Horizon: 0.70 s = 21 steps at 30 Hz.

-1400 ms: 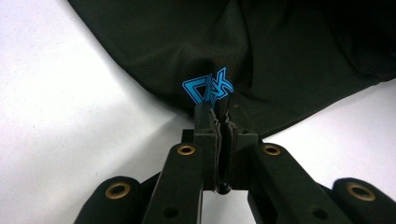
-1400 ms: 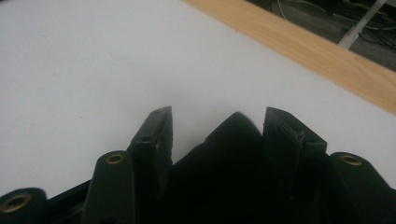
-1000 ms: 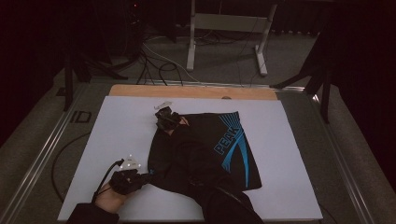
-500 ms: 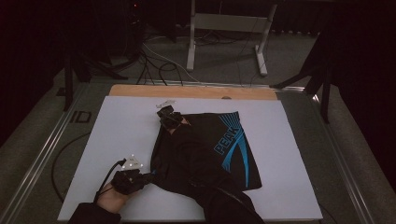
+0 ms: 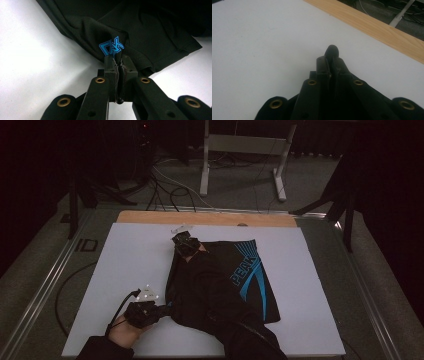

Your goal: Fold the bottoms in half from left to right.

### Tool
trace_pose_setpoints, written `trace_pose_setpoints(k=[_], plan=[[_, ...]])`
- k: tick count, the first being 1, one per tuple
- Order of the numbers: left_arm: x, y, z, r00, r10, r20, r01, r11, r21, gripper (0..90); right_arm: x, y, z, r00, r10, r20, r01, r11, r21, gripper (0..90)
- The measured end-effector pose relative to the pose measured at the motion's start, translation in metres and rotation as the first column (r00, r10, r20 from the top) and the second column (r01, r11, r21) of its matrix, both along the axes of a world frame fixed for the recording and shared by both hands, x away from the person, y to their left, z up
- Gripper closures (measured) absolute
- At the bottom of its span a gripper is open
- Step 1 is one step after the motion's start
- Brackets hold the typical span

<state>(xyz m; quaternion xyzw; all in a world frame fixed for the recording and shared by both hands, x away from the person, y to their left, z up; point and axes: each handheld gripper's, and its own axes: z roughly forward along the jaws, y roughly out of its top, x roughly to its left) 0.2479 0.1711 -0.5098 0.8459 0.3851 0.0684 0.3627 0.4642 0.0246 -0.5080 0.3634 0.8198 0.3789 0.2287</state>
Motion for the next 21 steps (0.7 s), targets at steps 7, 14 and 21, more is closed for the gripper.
trace_pose_setpoints(k=[7,14,21], plan=[[-0.001,0.003,0.007,1.0,0.003,0.009,-0.002,1.0,-0.009,87.3,-0.004,-0.007,0.006,0.9999,0.008,0.01,-0.008,1.0,0.005,85.7],[-0.002,0.001,0.01,1.0,-0.005,0.008,0.005,0.9999,-0.011,87.3,-0.009,-0.01,0.012,0.9999,0.004,0.009,-0.005,1.0,0.022,85.8],[-0.005,-0.007,0.018,0.9993,-0.031,0.022,0.031,0.9995,-0.008,87.3,-0.013,-0.022,0.018,0.9997,-0.003,0.025,0.003,1.0,0.028,85.8]])
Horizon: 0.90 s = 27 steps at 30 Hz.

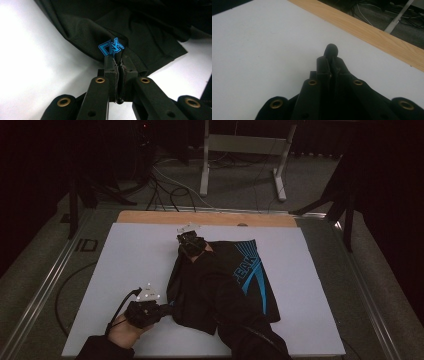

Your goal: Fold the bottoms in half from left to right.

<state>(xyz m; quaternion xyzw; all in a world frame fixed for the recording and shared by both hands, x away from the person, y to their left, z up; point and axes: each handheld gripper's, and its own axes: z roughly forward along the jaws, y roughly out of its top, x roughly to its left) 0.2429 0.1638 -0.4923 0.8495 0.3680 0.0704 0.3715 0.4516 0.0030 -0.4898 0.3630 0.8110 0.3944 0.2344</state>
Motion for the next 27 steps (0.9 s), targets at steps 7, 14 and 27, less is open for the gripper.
trace_pose_setpoints(k=[7,14,27], plan=[[-0.001,-0.007,0.006,0.9997,-0.024,0.0,0.024,0.9997,0.0,87.3,-0.001,-0.01,0.003,0.9999,-0.014,-0.002,0.014,1.0,0.012,85.8],[-0.003,-0.015,0.013,0.9985,-0.054,0.011,0.054,0.9985,-0.002,87.3,-0.002,-0.022,0.009,0.9998,-0.015,0.015,0.015,1.0,0.008,85.9],[0.0,-0.025,0.023,0.9964,-0.084,0.012,0.084,0.9964,-0.005,87.3,-0.004,-0.039,0.016,0.9994,-0.03,0.017,0.029,0.999,0.018,85.8]])
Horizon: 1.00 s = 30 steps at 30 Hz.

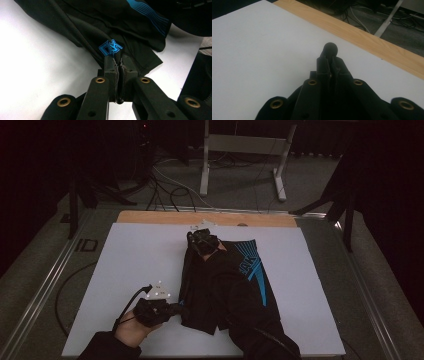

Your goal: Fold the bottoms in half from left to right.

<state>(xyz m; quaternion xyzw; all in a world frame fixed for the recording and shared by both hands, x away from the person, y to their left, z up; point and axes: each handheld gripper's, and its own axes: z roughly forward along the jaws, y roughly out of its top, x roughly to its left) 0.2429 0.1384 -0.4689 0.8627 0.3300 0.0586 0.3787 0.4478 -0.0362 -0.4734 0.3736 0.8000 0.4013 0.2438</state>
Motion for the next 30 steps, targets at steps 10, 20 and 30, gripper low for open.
trace_pose_setpoints(k=[10,20,30], plan=[[0.003,-0.017,0.014,0.999,-0.041,0.016,0.041,0.9991,-0.004,87.3,-0.001,-0.018,0.013,0.9998,-0.01,0.014,0.01,1.0,0.01,85.9],[0.006,-0.033,0.021,0.9975,-0.069,0.016,0.069,0.9975,-0.01,87.3,-0.001,-0.034,0.022,0.9992,-0.031,0.026,0.031,0.999,0.019,85.9],[0.01,-0.048,0.026,0.9955,-0.092,0.02,0.093,0.9955,-0.021,87.3,-0.002,-0.051,0.029,0.998,-0.051,0.039,0.05,0.998,0.032,85.9]])
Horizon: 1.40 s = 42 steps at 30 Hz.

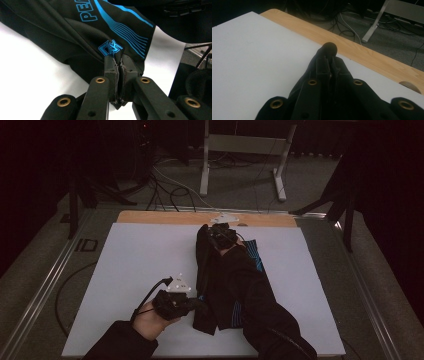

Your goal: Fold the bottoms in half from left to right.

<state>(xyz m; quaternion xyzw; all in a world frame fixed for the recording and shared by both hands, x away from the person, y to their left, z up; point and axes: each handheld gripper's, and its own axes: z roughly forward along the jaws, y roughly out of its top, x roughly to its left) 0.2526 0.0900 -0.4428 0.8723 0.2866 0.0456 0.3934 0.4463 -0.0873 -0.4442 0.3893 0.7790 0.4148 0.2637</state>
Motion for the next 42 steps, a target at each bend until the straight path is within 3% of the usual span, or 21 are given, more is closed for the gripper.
trace_pose_setpoints(k=[24,42], plan=[[0.008,-0.048,0.01,0.9954,-0.096,0.008,0.095,0.9953,0.014,87.4,-0.005,-0.056,0.01,0.9973,-0.071,0.02,0.071,0.997,0.0,85.9],[0.021,-0.079,0.003,0.9901,-0.14,-0.016,0.14,0.9902,0.006,87.3,-0.004,-0.086,0.008,0.9923,-0.124,0.009,0.124,0.992,-0.003,85.8]])
